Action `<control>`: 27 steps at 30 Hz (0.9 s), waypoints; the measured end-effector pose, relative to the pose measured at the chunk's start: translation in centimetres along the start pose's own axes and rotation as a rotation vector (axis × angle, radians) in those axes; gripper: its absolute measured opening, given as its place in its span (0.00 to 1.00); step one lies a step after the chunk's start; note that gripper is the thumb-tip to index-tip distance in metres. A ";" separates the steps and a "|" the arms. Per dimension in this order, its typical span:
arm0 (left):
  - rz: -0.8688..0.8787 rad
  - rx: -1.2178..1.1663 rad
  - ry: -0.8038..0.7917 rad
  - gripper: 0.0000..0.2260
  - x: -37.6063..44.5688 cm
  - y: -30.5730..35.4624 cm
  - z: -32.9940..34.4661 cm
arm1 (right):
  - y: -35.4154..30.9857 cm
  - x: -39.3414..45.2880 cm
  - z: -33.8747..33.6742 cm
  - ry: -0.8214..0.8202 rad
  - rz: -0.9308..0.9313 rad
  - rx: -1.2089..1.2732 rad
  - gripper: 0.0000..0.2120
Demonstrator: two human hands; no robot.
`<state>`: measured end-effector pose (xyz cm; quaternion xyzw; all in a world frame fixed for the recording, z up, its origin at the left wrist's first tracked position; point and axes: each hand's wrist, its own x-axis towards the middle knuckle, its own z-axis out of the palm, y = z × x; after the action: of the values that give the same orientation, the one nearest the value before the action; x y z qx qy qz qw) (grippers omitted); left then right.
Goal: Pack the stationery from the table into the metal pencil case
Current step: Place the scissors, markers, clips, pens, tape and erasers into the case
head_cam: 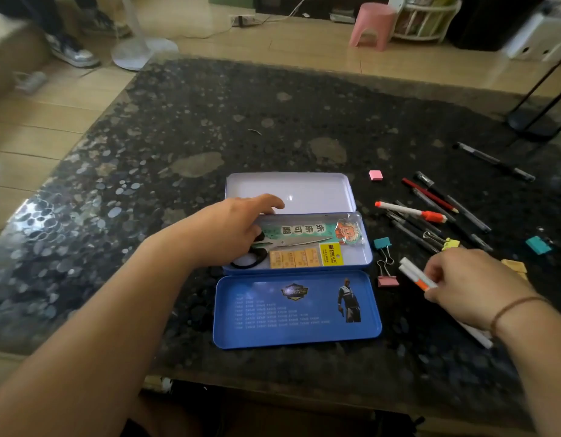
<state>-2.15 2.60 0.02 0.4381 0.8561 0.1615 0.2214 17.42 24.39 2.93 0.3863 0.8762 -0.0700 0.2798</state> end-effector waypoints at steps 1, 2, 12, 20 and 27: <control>-0.001 -0.029 0.025 0.22 0.0 -0.2 0.0 | 0.1 -0.3 -0.4 0.045 0.002 0.058 0.05; -0.001 -0.043 0.063 0.22 0.0 -0.4 0.0 | 0.1 -0.6 -0.9 0.118 -0.007 0.116 0.05; 0.003 -0.003 0.267 0.08 0.5 -1.3 -0.6 | -10.7 2.4 2.7 0.664 -0.783 0.199 0.12; 0.044 0.009 0.185 0.06 0.8 -1.0 0.1 | -11.5 3.8 3.7 0.686 -0.809 0.229 0.11; 0.049 0.034 0.162 0.08 1.2 -0.9 0.6 | -11.0 3.6 3.6 0.652 -0.803 0.284 0.12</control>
<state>-3.05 3.17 -1.18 0.4478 0.8630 0.1873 0.1399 9.17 17.83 -3.09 0.0563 0.9783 -0.1657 -0.1109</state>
